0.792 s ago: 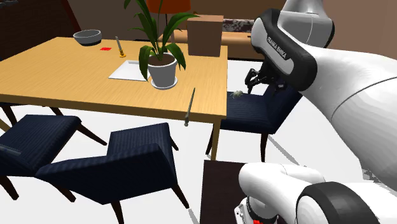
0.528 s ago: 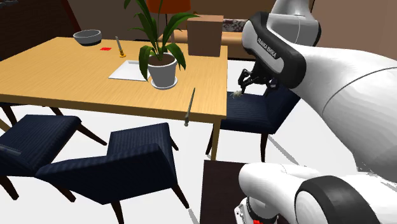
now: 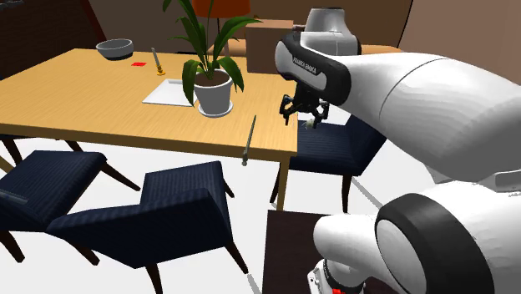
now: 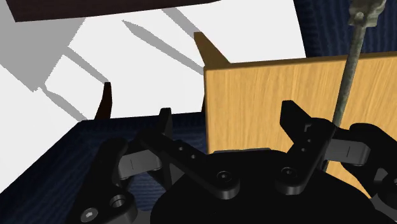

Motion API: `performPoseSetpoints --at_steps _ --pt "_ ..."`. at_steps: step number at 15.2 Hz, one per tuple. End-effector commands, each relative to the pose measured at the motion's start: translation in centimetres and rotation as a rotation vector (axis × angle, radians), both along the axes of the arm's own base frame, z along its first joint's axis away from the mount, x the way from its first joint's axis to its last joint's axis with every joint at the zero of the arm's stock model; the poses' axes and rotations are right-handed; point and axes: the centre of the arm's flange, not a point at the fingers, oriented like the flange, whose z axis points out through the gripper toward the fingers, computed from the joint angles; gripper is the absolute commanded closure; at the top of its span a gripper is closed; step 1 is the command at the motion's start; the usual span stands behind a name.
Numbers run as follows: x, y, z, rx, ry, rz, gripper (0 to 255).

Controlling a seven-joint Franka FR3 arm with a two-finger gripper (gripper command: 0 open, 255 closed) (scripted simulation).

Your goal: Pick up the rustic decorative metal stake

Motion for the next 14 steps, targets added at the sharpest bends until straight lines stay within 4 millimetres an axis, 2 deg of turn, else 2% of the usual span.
performPoseSetpoints --at_steps 1,14 --pt "0.8 2.3 -0.7 -0.004 0.010 0.000 0" --pt "6.2 18.2 -6.8 -0.031 0.071 0.007 0"
